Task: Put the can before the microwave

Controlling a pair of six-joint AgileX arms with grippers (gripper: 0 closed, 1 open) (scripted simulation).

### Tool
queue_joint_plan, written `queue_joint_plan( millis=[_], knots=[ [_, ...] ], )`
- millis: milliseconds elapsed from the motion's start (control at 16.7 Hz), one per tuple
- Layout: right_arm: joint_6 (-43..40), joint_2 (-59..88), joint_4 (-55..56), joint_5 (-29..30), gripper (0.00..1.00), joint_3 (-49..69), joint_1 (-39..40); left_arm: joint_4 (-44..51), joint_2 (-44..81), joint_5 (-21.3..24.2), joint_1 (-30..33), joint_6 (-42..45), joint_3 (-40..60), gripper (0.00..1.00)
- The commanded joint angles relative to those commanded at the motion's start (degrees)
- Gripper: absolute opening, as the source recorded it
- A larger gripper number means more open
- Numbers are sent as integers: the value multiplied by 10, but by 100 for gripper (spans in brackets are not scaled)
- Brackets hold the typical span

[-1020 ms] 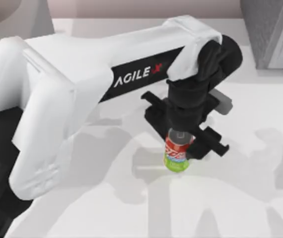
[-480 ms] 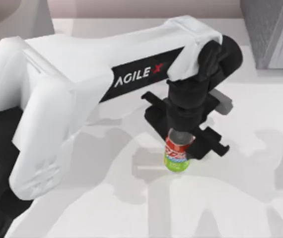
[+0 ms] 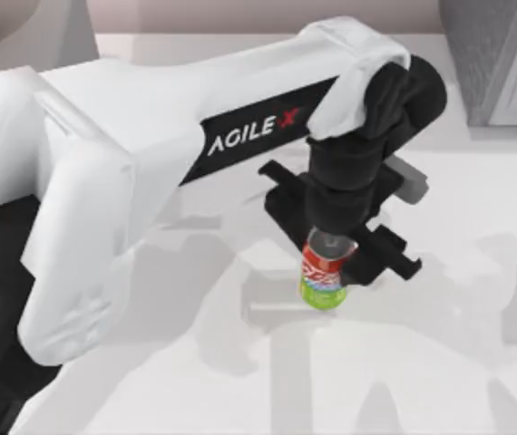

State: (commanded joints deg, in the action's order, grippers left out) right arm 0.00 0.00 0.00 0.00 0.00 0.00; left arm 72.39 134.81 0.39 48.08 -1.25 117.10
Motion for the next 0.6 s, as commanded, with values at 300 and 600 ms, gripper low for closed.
queue_joint_plan(
  millis=[300,600],
  knots=[
    [0,0,0,0,100,0,0,63,-4,0,0,0,59,0],
    [0,0,0,0,100,0,0,63,-10,1,-2,4,50,0]
  ],
)
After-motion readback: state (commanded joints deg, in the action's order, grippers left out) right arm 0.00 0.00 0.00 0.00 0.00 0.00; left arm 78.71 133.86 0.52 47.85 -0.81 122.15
